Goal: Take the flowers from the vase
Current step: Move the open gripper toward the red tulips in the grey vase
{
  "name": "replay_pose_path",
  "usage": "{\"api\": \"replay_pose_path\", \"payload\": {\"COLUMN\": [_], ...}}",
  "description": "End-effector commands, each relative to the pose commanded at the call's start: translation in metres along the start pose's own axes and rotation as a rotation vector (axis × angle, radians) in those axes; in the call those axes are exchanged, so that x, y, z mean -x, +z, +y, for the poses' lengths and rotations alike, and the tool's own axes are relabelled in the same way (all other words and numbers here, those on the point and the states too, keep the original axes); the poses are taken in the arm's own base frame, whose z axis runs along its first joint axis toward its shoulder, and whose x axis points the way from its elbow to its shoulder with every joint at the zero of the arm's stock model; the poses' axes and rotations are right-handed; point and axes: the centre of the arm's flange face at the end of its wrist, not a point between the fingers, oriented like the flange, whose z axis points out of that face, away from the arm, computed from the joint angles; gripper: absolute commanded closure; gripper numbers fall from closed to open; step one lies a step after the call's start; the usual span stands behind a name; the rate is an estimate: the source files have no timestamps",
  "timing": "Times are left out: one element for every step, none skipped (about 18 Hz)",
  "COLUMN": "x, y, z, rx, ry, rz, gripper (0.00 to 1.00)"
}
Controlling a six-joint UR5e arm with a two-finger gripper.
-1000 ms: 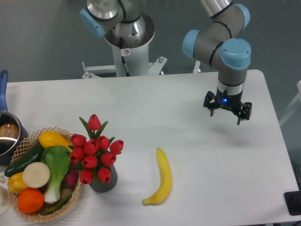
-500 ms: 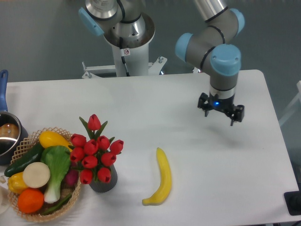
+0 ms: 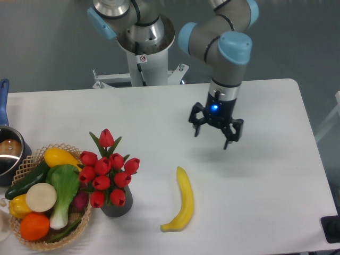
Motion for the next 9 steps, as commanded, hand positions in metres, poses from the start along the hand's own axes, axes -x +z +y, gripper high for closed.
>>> {"api": "replay_pose_path", "payload": {"x": [-0.003,-0.005,-0.007,-0.011,-0.012,-0.011,-0.013,-0.014,-0.017], "y": [-0.001,0.0,0.001,0.004,0.007,0.006,0.005,0.005,0.013], "z": [-0.007,-0.012,-0.019,-0.028,-0.032,-0.037,-0.041,-0.046,-0.05], "rx": [-0.032,-0.071,-0.125,-0.184,-0.235,-0.277,-0.31,-0.344,-0.381], "ry": [0.008,0.016,0.02,0.026,0.022,0.023,0.021,0.023,0.018], "rz": [0.011,0.03,0.056,0.087,0.115,0.132,0.148,0.165,0.2], "gripper": [0.0,0.0,0.0,0.0,0.0,0.0,0.0,0.0,0.0]}}
